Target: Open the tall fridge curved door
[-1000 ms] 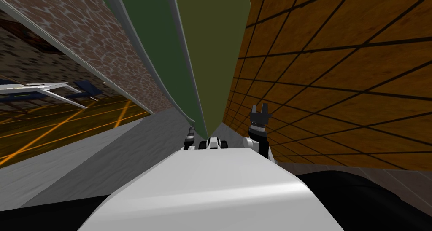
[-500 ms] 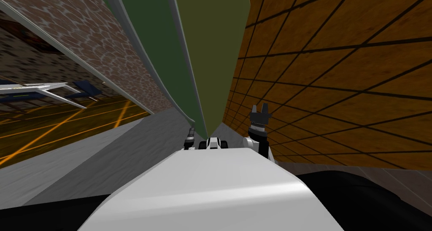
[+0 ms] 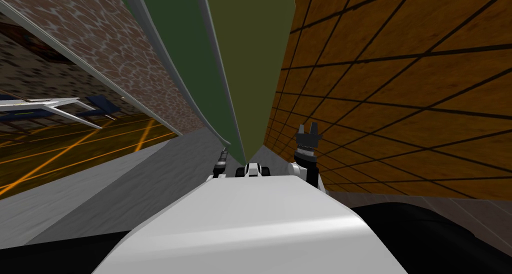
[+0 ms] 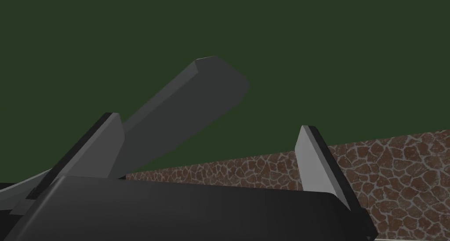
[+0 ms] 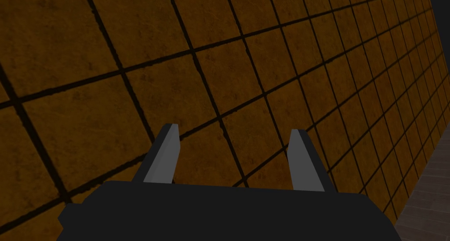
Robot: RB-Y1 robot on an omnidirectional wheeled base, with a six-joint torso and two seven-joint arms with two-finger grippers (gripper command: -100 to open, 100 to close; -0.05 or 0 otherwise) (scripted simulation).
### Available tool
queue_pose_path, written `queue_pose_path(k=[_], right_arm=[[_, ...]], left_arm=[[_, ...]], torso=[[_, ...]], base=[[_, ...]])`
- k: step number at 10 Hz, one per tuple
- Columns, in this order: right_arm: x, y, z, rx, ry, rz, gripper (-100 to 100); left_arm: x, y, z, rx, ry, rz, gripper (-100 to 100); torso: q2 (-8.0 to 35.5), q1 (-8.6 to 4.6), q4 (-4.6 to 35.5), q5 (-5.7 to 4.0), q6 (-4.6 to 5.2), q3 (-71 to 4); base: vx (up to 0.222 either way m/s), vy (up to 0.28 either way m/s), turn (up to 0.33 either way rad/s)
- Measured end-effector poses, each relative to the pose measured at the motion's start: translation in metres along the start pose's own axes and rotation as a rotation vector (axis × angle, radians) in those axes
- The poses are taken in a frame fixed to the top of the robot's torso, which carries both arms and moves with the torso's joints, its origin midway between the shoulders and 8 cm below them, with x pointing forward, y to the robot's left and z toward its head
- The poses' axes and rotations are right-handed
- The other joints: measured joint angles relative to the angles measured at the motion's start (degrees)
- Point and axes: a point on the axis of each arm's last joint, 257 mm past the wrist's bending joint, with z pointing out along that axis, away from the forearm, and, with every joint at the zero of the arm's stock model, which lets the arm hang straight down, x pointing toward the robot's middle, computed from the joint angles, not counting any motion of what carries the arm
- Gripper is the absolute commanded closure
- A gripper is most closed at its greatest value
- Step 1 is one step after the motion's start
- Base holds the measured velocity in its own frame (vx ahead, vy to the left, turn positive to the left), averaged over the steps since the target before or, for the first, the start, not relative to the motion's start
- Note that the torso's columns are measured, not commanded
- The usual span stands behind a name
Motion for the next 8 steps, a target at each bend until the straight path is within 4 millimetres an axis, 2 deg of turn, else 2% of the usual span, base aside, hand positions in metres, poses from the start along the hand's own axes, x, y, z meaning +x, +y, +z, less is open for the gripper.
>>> queue_pose_path(k=[8], right_arm=[[0.0, 0.0, 0.0, 0.0, 0.0, 0.0, 0]], left_arm=[[-0.033, 0.009, 0.026, -0.024, 0.055, 0.094, -100]], torso=[[0.0, -0.05, 0.07, -0.05, 0.04, -0.01]], base=[[-0.031, -0.03, -0.002]])
